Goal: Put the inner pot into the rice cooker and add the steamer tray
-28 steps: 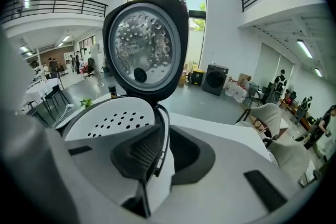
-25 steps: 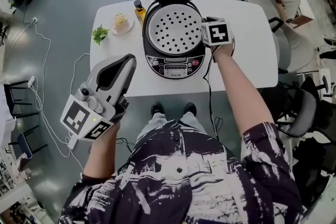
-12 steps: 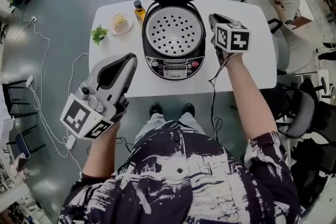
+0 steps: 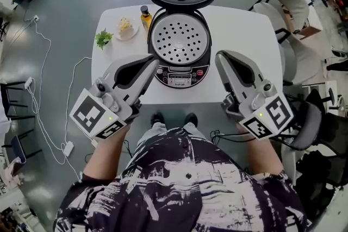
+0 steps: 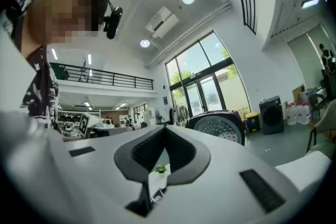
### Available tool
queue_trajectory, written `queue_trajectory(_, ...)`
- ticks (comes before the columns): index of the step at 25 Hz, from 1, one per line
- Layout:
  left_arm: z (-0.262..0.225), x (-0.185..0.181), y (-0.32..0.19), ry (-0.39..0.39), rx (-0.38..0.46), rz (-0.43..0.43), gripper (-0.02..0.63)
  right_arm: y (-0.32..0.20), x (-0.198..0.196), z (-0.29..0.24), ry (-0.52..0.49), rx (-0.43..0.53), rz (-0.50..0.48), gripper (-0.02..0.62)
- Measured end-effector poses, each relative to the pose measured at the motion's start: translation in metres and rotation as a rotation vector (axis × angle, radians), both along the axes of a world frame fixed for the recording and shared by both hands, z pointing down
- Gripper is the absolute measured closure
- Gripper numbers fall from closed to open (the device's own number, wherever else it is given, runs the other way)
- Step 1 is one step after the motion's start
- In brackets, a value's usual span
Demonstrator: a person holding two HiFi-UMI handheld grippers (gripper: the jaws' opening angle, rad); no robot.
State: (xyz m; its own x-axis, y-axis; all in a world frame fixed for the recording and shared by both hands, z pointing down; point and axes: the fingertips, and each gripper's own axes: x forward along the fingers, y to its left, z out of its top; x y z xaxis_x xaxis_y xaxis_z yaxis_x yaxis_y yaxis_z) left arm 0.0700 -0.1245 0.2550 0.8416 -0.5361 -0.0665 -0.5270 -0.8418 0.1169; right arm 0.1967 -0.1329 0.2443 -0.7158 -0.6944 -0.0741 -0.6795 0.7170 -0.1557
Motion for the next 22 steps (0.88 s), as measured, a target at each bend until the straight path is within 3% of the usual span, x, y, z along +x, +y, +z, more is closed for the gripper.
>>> queue_trajectory(10, -0.017, 0.022, 0.003, -0.009, 0.040, 0.036, 0.601, 0.029, 0.010, 0.003, 0.085, 0.130, 0.036, 0.597)
queue_trajectory(22, -0.015, 0.032, 0.009, -0.024, 0.032, 0.024, 0.601, 0.030, 0.021, 0.008, 0.093, 0.128, 0.049, 0.598)
